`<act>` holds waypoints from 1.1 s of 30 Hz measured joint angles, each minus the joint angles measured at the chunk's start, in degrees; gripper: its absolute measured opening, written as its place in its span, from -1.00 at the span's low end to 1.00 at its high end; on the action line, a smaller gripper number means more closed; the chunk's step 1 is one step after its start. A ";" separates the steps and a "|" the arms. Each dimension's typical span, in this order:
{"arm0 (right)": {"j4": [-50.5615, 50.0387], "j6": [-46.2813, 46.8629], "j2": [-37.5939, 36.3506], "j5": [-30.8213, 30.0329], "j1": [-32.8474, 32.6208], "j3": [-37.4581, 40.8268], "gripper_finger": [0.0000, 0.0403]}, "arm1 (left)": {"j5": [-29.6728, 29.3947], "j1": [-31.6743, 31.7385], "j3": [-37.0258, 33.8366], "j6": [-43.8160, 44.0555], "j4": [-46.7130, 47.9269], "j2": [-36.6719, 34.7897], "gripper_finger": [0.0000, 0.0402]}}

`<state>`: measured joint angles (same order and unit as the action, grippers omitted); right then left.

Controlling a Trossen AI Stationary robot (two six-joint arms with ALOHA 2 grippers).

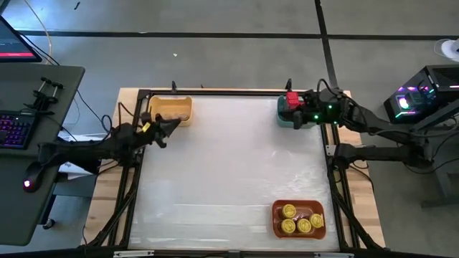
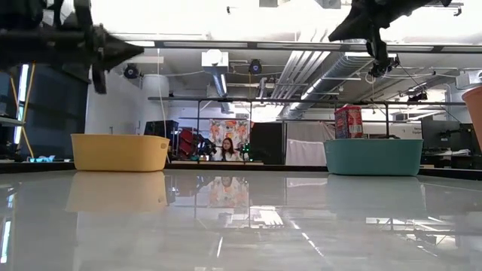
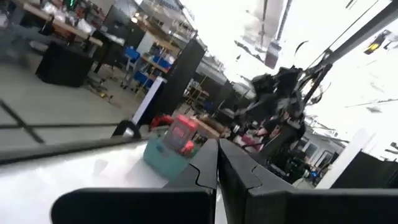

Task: Sort spices by type
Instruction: Return to Home Position

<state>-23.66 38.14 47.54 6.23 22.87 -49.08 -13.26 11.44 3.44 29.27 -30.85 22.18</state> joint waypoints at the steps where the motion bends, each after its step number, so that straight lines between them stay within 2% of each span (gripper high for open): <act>1: 0.00 -0.10 -0.13 0.09 0.00 -0.02 -1.00 | 0.00 0.00 -1.24 0.24 0.02 -0.63 -1.00; 6: -1.29 -3.60 -1.60 0.14 0.00 -0.02 -1.00 | 0.90 0.00 -2.73 3.12 5.41 -1.91 -1.00; 17: -5.29 -13.19 -7.29 0.23 0.79 2.95 -1.00 | 1.07 0.00 -2.73 3.12 19.32 -1.95 -1.00; 22: -5.19 -13.15 -10.65 4.95 0.87 6.84 -1.00 | 1.38 -1.44 -2.75 3.14 28.72 -13.46 -1.00; 26: -5.29 -12.72 -14.48 6.56 0.85 10.19 -1.00 | 2.56 -1.66 -2.71 3.10 25.29 -22.06 -1.00; 30: -5.49 -12.54 -20.36 7.31 0.02 13.71 -1.00 | 2.37 -1.62 -2.73 3.12 18.91 -22.01 -1.00; 33: -4.09 -12.18 -25.78 6.82 -0.60 17.81 -1.00 | 2.36 -1.62 -2.71 3.12 17.95 -22.01 -1.00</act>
<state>-27.75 25.97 21.76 13.04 22.27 -31.27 -10.90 9.82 0.73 32.38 -12.91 0.16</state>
